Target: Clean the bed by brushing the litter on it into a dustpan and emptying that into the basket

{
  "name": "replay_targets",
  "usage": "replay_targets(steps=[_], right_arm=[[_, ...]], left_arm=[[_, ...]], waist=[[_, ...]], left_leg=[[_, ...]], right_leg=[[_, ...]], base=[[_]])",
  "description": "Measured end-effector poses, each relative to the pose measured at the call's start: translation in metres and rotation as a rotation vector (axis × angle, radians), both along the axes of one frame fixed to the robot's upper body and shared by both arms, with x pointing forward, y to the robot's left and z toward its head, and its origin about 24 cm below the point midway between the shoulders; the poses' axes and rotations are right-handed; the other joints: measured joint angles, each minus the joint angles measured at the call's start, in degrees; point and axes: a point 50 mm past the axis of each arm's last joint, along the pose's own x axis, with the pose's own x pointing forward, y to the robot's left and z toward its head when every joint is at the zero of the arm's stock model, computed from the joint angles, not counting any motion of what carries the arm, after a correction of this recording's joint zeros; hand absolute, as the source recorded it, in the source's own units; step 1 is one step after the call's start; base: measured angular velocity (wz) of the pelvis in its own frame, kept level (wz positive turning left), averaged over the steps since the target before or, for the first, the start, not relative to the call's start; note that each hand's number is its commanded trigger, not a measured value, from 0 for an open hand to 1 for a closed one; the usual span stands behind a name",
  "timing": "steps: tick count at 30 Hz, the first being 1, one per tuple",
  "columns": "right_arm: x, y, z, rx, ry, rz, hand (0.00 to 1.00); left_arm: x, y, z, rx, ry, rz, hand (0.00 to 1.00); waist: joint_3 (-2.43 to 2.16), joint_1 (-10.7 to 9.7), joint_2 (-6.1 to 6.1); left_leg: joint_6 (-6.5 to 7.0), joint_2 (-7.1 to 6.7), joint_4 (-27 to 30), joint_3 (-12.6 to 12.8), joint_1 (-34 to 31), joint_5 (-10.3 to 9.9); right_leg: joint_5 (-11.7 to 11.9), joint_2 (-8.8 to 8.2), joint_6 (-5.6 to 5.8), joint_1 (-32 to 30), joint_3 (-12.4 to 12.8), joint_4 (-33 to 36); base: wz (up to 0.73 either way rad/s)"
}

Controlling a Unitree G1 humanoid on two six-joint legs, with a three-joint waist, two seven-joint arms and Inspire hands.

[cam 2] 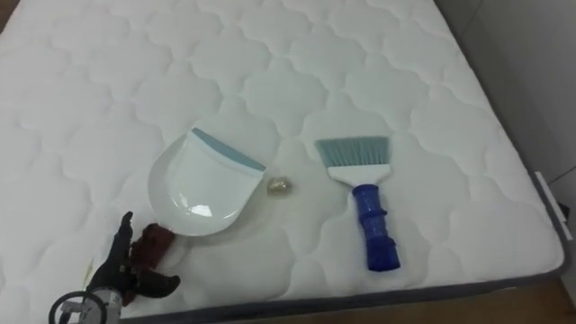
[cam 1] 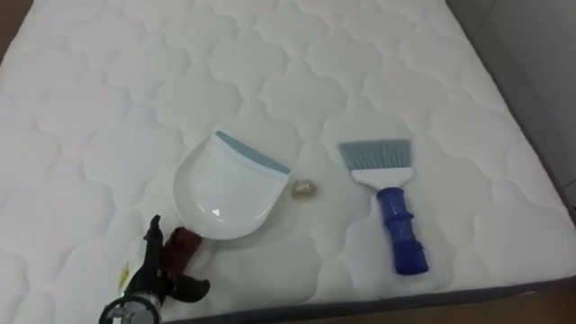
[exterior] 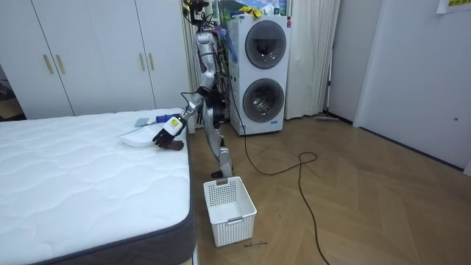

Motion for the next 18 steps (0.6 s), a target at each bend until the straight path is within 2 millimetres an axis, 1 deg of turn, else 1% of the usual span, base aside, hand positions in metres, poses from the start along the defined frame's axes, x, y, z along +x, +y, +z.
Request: replay_targets(steps=[5,8,9,13,18], right_arm=[[0.005,0.001,0.001,-0.004,-0.007,0.022,0.0],[0.009,0.002,0.001,-0.014,-0.012,0.045,0.0],[0.009,0.003,0.001,-0.017,-0.013,0.052,0.0],[0.013,0.005,0.001,-0.024,-0.018,0.071,0.0],[0.019,0.006,0.002,-0.022,-0.026,0.082,0.0]], left_arm=[[0.006,-0.004,0.001,0.003,-0.005,-0.026,0.0],[0.006,-0.002,-0.001,0.013,0.015,-0.025,0.0],[0.008,-0.002,-0.002,0.016,0.02,-0.024,0.0],[0.011,-0.001,-0.002,0.021,0.024,-0.025,0.0],[0.017,0.002,-0.004,0.034,0.049,-0.021,0.0]], waist=[[0.02,-0.02,-0.02],[0.03,-0.05,0.0],[0.1,-0.15,0.04],[0.23,-0.16,0.13],[0.56,0.03,0.59]], left_leg=[[-0.04,0.02,-0.08,-0.63,-1.1,0.02],[-0.09,0.02,-0.09,-2.25,-0.84,0.05],[-0.09,0.04,-0.1,-2.63,-0.86,0.06],[-0.11,0.1,-0.21,-2.76,-0.91,0.06],[-0.11,0.09,-0.5,-2.79,-0.94,0.06]], right_leg=[[0.0,0.07,0.0,-1.19,0.03,0.11],[0.0,0.22,0.0,-1.08,-0.17,0.49],[-0.01,0.25,-0.01,-1.11,-0.16,0.71],[-0.01,0.31,-0.01,-1.21,-0.1,0.88],[-0.01,0.32,-0.01,-1.32,-0.1,0.8]], base=[[0.0],[0.02],[0.08],[0.04],[0.0]])
